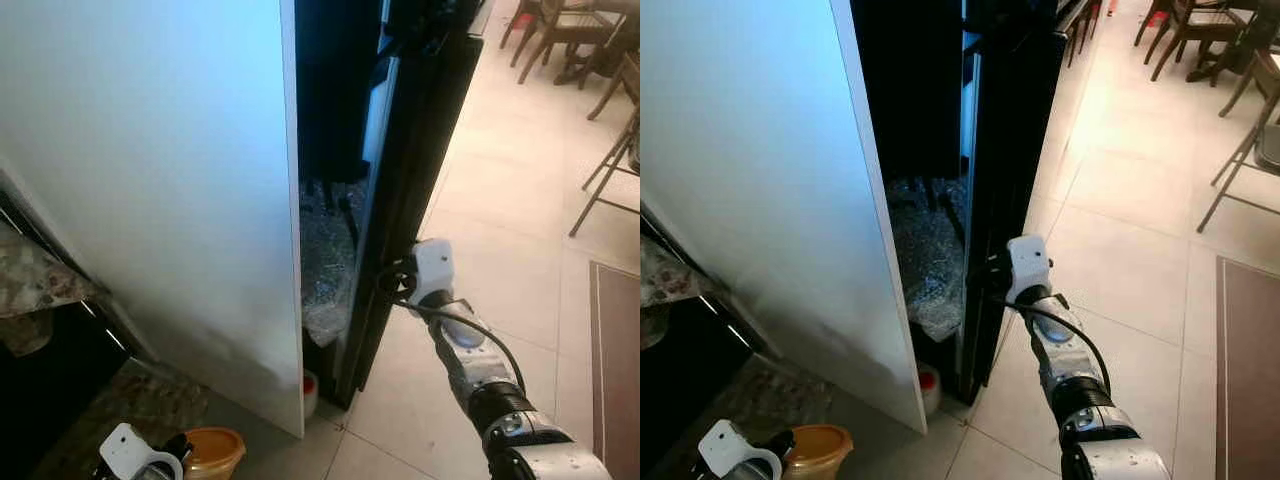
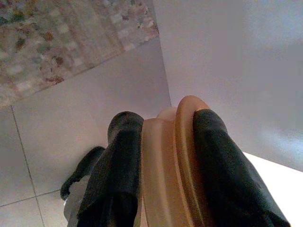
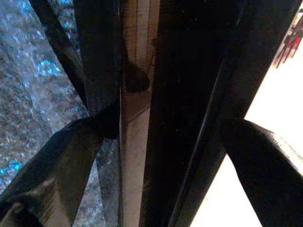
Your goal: Restocking fridge
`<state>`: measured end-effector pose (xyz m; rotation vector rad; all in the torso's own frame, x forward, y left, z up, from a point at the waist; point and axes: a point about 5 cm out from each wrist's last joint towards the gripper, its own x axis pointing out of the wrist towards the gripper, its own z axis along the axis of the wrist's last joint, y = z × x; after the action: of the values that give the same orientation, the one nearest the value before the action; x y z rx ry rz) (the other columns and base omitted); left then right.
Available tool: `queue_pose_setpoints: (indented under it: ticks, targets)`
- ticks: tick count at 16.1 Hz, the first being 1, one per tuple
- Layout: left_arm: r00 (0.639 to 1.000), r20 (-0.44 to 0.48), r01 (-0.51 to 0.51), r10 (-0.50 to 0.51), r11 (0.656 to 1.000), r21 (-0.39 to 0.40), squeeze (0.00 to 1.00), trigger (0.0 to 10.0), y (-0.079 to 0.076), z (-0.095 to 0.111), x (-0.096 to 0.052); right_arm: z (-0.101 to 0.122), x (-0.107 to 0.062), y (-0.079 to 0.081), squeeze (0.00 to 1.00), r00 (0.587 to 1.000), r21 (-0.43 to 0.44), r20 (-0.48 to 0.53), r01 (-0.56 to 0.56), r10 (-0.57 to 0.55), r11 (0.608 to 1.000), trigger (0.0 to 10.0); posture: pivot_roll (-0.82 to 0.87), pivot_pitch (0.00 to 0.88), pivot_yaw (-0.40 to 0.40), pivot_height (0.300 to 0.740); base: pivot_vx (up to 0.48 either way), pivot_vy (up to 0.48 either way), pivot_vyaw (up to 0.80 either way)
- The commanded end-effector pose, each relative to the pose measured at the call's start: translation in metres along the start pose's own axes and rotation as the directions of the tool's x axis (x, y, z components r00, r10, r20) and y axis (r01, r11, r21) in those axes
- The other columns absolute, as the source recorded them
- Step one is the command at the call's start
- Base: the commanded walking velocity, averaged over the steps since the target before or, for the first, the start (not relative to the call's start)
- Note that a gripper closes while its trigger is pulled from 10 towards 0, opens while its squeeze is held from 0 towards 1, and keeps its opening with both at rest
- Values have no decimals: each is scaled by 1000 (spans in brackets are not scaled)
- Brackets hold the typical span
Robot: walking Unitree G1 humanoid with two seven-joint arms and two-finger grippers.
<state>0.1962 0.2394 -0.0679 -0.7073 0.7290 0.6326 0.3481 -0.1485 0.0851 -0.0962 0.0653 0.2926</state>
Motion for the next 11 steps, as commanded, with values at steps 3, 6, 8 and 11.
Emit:
queue_pose_setpoints:
  ticks: [3, 6, 8, 11]
  targets:
    - [1000, -7, -2, 2, 1000, 18, 0, 10000, 0, -2, 0, -13, -9, -5, 0, 998, -13, -28, 56, -56, 998, 10000, -20, 11, 11, 740, 0, 0, 0]
    - [1000, -5, -6, 6, 1000, 15, 0, 10000, 1, -2, 0, -22, -16, -7, 0, 995, -9, -42, 87, -87, 996, 10000, -29, 18, 13, 740, 0, 0, 0]
    - [1000, -4, -7, 7, 1000, 14, 0, 10000, 2, -2, 0, -27, -20, -11, 0, 990, -10, -56, 127, -127, 992, 10000, -27, 19, 12, 740, 0, 0, 0]
    - [1000, -3, -8, 8, 1000, 13, 0, 10000, 2, -1, 0, -30, -24, -19, 0, 983, -18, -71, 170, -171, 985, 10000, -28, 23, 12, 740, 0, 0, 0]
